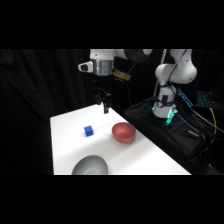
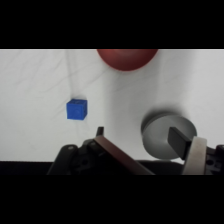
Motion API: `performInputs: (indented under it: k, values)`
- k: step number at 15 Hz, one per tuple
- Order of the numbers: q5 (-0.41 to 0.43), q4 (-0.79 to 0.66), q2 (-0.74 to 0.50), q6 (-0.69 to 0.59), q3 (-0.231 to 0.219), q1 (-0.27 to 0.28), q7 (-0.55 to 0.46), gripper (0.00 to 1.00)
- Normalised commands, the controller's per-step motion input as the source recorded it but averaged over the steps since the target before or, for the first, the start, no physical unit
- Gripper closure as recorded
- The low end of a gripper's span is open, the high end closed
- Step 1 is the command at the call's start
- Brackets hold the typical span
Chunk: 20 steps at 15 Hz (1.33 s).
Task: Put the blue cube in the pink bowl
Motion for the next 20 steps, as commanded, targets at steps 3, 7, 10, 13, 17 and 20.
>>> performInputs:
  k: [3,7,10,13,17,20]
  values:
    - [0.015,0.04,0.03,-0.01,0.003,-0.032,-0.08,0.00]
    - [0.035,0.15,0.09,0.01,-0.072,-0.104,-0.30,0.00]
    - [0.072,0.26,0.18,0.03,-0.121,-0.158,-0.43,0.00]
    - [0.107,0.35,0.24,0.04,-0.105,-0.158,-0.48,0.00]
    - [0.185,0.44,0.31,0.02,-0.047,-0.127,-0.40,0.00]
    - [0.253,0.45,0.39,0.03,0.017,-0.099,-0.27,0.00]
